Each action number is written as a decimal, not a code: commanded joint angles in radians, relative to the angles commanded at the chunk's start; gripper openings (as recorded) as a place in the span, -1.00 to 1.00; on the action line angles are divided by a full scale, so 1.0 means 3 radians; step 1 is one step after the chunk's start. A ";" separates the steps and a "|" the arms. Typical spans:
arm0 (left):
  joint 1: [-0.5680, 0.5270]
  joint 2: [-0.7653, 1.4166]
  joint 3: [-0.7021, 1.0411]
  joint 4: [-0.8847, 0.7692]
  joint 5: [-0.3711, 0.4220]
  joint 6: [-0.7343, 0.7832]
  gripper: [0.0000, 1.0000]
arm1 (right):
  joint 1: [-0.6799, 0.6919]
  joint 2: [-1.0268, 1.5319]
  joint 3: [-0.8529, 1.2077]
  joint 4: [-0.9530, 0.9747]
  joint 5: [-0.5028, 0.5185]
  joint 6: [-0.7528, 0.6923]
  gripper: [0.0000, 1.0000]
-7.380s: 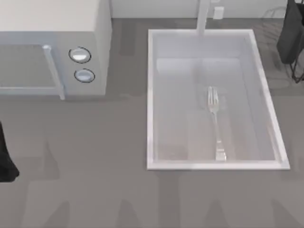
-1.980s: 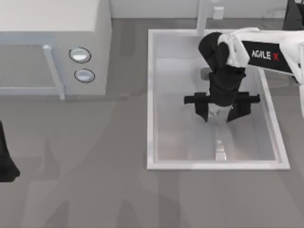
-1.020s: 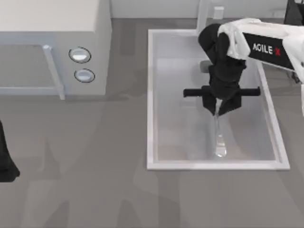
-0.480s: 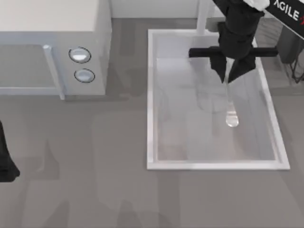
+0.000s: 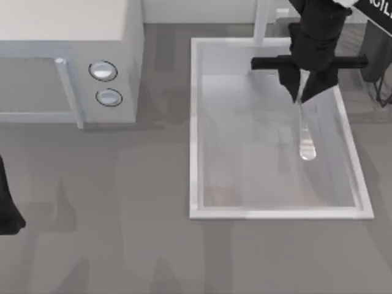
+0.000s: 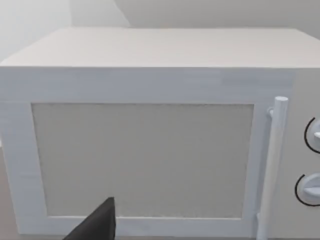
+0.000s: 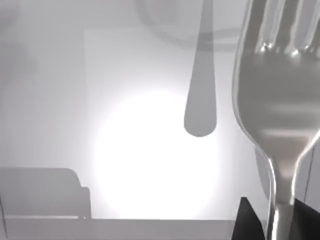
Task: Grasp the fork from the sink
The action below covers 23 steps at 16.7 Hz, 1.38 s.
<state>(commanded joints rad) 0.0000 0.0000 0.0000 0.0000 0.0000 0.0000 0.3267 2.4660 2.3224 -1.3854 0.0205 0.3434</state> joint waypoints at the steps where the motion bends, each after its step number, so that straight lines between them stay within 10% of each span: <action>1: 0.0000 0.0000 0.0000 0.0000 0.0000 0.0000 1.00 | -0.0065 -0.0107 -0.0111 0.0004 -0.0004 -0.0066 -1.00; 11: 0.0000 0.0000 0.0000 0.0000 0.0000 0.0000 1.00 | -0.1079 -0.2017 -0.2172 0.0026 -0.0060 -0.1087 -1.00; 23: 0.0000 0.0000 0.0000 0.0000 0.0000 0.0000 1.00 | -0.1195 -0.2134 -0.2706 0.0413 -0.0064 -0.1210 -1.00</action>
<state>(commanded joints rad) 0.0000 0.0000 0.0000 0.0000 0.0000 0.0000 -0.0317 1.8258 1.5106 -1.2615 0.0015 -0.0196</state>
